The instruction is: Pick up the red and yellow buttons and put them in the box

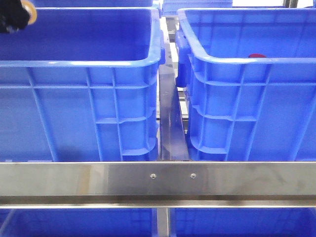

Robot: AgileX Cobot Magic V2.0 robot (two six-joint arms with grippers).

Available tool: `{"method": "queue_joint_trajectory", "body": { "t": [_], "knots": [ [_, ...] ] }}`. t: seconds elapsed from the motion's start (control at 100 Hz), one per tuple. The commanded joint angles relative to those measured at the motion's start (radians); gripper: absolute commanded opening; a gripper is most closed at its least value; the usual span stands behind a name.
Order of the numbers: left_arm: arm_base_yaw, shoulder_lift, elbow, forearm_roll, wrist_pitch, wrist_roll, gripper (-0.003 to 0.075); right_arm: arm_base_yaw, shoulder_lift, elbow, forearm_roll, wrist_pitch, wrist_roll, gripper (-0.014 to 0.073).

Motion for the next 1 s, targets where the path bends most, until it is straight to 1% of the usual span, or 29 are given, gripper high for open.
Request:
{"method": "queue_joint_trajectory", "body": {
  "t": [0.0,0.2,0.35,0.53,0.64,0.69,0.76,0.83,0.95,0.99],
  "knots": [
    [-0.051,-0.112,0.01,-0.006,-0.072,-0.003,-0.0019,-0.006,0.003,-0.027,0.1,0.024,0.002,-0.0067],
    [-0.209,-0.261,0.086,-0.006,-0.072,-0.003,-0.0019,-0.006,0.003,-0.027,0.1,0.037,0.002,-0.0067],
    [-0.384,-0.351,0.112,-0.006,-0.072,-0.003,-0.0019,-0.006,0.003,-0.027,0.1,0.04,0.002,-0.0067],
    [-0.591,-0.4,0.112,0.007,-0.078,-0.003,-0.0019,-0.006,0.003,-0.027,0.1,0.045,0.002,-0.0067],
    [-0.669,-0.398,0.112,0.041,-0.08,-0.003,-0.0019,-0.006,0.003,-0.027,0.1,0.077,0.002,-0.0053],
    [-0.69,-0.396,0.112,0.048,-0.082,-0.003,-0.0019,-0.006,0.003,-0.027,0.1,0.097,0.002,-0.0019],
    [-0.703,-0.394,0.112,0.048,-0.086,-0.003,-0.0019,-0.006,0.003,-0.027,0.1,0.123,0.002,0.0057],
    [-0.703,-0.392,0.112,0.048,-0.086,-0.003,-0.0019,-0.006,0.003,-0.027,0.1,0.148,0.002,0.0158],
    [-0.703,-0.392,0.112,0.048,-0.086,-0.003,-0.0019,-0.006,0.003,-0.027,0.1,0.212,0.002,0.0377],
    [-0.703,-0.392,0.112,0.048,-0.086,-0.003,-0.0019,-0.006,0.003,-0.027,0.1,0.243,0.002,0.0436]
  ]
}}
